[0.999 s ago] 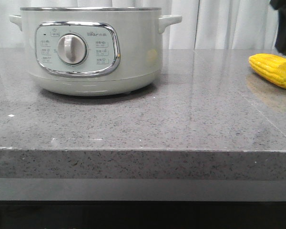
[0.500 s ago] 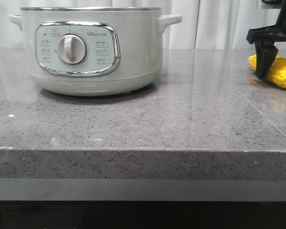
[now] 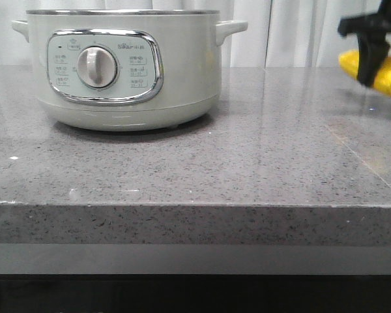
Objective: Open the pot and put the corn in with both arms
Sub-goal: 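Carry the corn with the right gripper over the open pot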
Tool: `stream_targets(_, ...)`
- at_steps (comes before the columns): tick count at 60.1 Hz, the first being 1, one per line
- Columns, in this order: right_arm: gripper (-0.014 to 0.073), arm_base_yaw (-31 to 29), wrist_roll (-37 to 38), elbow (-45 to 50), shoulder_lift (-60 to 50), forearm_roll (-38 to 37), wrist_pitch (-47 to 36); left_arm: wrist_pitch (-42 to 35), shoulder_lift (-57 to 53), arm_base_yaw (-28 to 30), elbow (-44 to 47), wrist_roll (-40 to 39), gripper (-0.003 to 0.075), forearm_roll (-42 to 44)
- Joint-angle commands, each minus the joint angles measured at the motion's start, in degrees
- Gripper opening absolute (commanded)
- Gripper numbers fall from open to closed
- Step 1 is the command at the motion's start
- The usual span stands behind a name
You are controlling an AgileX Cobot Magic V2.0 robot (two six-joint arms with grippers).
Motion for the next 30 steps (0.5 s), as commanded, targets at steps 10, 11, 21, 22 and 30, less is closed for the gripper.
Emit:
stream_targets(10,0.0304,6.4,-2.6,-12.3,-8.0,1.4,0.6,-8.2,-0.3,-0.1,-2.1,-0.4,0.0258,-0.4)
stream_targets(11,0.0304,7.0,-2.6,-13.1,-8.1,1.8,0.6,-8.2,-0.3,-0.1,-2.1,-0.4,0.0259,-0.4)
stream_targets(21,0.0304,13.9,-4.8,-20.5,-7.7,5.8,0.1,-8.2,-0.3,-0.1,-2.1,-0.4,0.0259,-0.4)
stream_targets(22,0.0304,14.2,-5.0,-20.6,-7.7,6.3,-0.1,-8.2,-0.3,-0.1,-2.1,-0.4,0.0259,-0.4)
stream_targets(30,0.0304,20.9,-7.5,-22.3,-6.6,9.3,-4.7,-8.2,-0.3,-0.1,-2.1,-0.4,0.0259,-0.4)
